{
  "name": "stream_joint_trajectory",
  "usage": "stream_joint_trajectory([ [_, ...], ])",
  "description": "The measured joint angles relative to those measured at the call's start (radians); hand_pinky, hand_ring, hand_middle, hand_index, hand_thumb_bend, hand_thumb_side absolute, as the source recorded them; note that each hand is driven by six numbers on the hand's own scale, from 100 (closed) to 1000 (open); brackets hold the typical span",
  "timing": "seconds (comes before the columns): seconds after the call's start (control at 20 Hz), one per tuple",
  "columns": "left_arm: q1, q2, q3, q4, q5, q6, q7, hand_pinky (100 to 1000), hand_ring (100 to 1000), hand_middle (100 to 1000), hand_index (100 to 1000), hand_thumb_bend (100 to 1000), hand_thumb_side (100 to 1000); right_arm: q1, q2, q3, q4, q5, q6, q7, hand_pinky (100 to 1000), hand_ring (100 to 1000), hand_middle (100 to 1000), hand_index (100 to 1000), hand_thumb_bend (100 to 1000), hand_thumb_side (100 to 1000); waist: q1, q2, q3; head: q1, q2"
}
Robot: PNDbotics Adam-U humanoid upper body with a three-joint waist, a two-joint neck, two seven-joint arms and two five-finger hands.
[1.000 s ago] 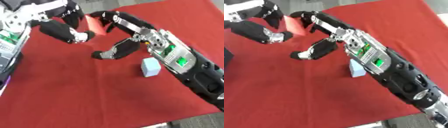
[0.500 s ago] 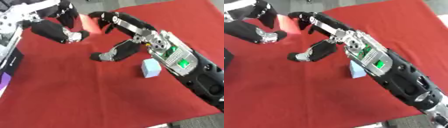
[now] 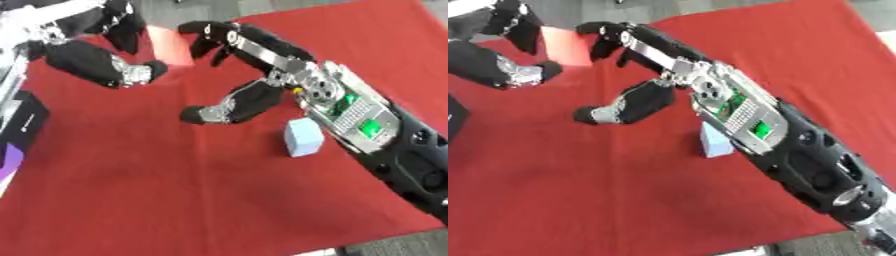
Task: Pick up the objects with one hand, pass them to the other hand, and then place them into the box on the other side of the table.
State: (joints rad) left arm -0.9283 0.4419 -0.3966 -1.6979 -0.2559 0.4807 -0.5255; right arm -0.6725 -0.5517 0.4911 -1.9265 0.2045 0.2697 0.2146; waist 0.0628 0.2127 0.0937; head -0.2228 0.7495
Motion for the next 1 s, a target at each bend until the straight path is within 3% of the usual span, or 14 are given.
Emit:
stream_joint_trajectory([
  [0.45, 0.021, 0.024, 0.009, -0.001, 0.004, 0.007, 0.038, 702, 593, 463, 492, 100, 126, 0.013, 0.0, -0.002, -0.003, -0.005, 0.011, -0.021, 720, 818, 708, 958, 504, 408, 0.0, 0.0, 0.001, 0.008, -0.006],
  [1.0, 0.078, 0.077, 0.06, 0.008, -0.013, 0.014, 0.121, 689, 580, 450, 477, 100, 132, 0.027, 0.0, -0.003, -0.005, -0.007, 0.016, -0.043, 720, 810, 696, 956, 496, 420, 0.0, 0.0, 0.0, 0.019, -0.013],
])
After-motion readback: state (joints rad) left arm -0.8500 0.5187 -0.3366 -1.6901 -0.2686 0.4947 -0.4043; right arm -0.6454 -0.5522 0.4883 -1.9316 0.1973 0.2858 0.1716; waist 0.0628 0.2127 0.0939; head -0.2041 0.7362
